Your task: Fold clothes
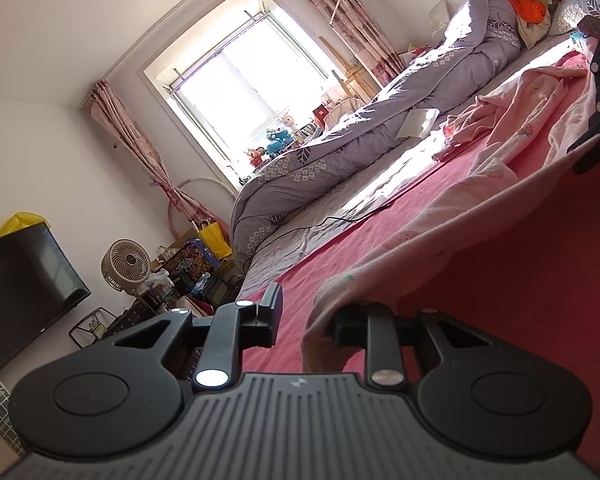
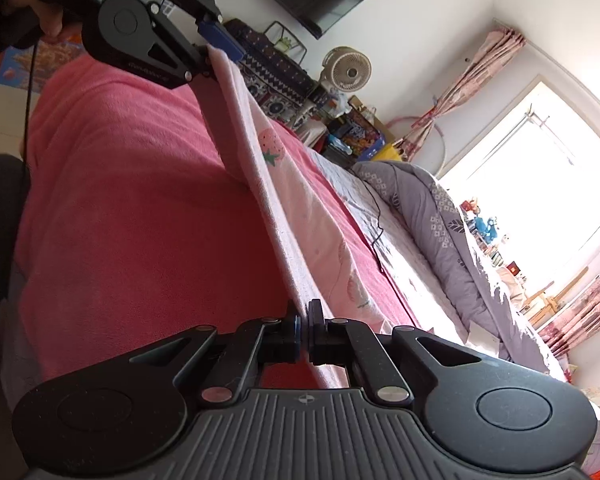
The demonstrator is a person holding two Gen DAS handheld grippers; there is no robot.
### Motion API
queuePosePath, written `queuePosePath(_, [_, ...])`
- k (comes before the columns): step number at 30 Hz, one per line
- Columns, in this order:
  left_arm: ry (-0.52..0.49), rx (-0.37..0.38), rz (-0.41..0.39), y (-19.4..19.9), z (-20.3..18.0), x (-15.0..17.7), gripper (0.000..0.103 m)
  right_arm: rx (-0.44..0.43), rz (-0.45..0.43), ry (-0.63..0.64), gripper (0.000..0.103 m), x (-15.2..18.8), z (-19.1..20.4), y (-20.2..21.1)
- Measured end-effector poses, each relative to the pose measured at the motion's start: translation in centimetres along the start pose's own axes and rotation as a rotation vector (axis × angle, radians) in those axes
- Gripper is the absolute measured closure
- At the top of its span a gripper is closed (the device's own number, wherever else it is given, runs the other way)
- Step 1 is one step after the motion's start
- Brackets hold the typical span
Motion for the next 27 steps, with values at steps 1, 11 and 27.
queuePosePath(1, [-0.002,0.003,0.002,0.5,0.1,0.1,0.066,-0.026,-0.010,-0.015,0.098,-0.1,-0.1,0.8])
queuePosePath(11, [-0.030,0.102,0.171,2.4,-3.3,6.7,0.060,-0.317,0.057,-0.154,0.098,1.5,1.9,2.2])
queuePosePath(27, [0.010,0.118,0.338,2.0,-1.4,9.1,0.000,-0.420,-0.052,-0.268,0.049,2.1,-2.8,3.7])
Point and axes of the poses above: each gripper's, at about its wrist camera, not at the fingertips, and y roughly against the way its jaws point, z to its left, x to its underside, the point moved 7 cm from there along -y, roughly the way its jaws point, and after that the axes turned 14 degrees about y, right-handed, at the moved point
